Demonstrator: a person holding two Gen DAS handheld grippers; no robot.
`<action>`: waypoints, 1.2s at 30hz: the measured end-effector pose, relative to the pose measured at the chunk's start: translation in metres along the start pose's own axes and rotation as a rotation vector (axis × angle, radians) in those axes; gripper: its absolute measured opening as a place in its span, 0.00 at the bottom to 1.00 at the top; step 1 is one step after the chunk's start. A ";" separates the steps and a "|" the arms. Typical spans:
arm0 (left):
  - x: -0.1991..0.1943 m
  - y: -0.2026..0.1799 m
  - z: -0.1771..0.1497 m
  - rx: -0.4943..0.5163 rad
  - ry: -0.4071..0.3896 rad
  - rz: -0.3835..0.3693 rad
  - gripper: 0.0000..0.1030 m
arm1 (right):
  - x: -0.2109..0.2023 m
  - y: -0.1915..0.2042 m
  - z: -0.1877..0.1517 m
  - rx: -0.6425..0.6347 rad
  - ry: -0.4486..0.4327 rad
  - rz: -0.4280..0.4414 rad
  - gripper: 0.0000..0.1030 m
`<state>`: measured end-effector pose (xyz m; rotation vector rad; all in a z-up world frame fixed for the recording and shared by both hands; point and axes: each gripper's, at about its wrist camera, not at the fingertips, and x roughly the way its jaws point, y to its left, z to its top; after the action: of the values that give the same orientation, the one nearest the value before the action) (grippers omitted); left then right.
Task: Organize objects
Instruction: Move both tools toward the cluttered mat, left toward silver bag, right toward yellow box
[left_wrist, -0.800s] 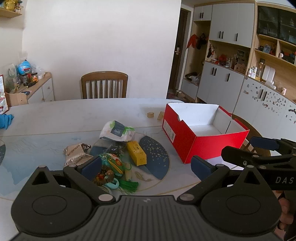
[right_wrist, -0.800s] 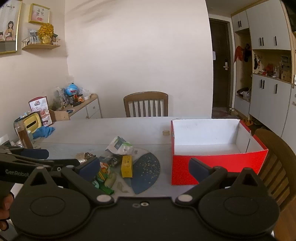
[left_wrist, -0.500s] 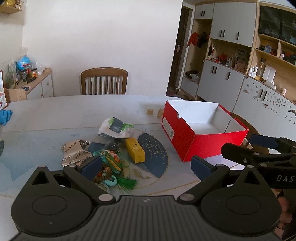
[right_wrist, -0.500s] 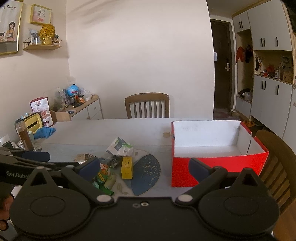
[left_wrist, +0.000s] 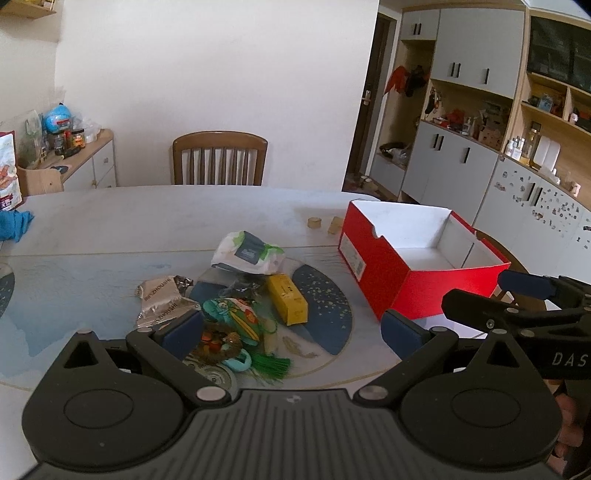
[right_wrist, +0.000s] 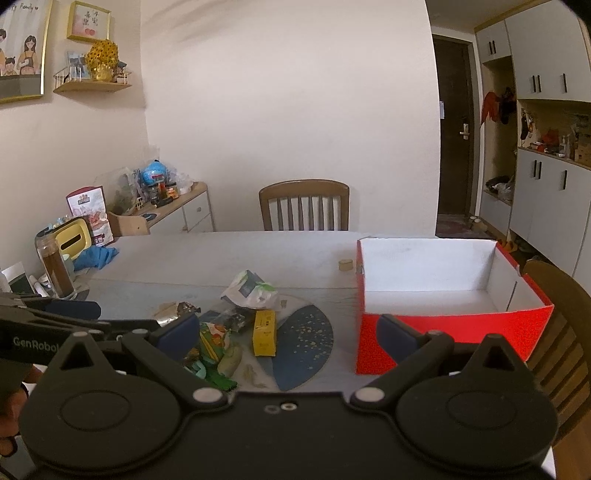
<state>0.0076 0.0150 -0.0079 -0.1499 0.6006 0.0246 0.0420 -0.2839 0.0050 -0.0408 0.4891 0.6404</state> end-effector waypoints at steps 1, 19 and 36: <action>0.002 0.003 0.001 0.000 0.000 0.000 1.00 | 0.003 0.002 0.001 -0.002 0.003 0.000 0.99; 0.043 0.069 0.023 0.015 0.026 -0.033 1.00 | 0.057 0.038 0.013 0.028 0.065 -0.065 0.98; 0.127 0.144 0.031 -0.010 0.142 0.063 1.00 | 0.134 0.051 0.010 0.021 0.185 -0.136 0.93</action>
<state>0.1205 0.1590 -0.0733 -0.1426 0.7472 0.0787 0.1093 -0.1656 -0.0407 -0.1133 0.6661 0.4999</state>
